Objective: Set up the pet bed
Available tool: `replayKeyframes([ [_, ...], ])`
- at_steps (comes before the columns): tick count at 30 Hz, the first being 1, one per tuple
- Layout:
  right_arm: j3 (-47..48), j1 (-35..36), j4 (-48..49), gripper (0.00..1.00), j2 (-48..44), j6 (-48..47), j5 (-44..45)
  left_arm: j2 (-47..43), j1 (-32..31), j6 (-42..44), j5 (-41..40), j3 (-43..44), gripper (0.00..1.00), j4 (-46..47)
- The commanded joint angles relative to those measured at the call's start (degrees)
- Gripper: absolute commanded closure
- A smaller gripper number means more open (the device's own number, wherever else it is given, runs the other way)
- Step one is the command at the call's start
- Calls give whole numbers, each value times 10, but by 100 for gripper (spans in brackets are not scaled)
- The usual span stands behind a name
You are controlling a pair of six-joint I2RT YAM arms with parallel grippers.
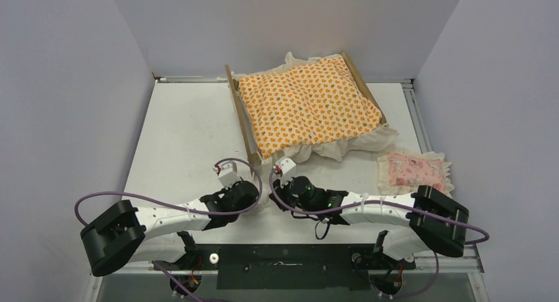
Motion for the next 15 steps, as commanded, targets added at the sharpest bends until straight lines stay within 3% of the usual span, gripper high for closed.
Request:
replayKeyframes([
  [1,85,-38,40,95,29,-5,-5,-36,-4,-1,29,-31,100,37],
  [9,172,-72,68,94,156,-4,-13,-89,-5,-1,39,-71,100,74],
  [15,188,-75,78,95,221,28,-27,-137,-5,-2,26,-88,100,66],
])
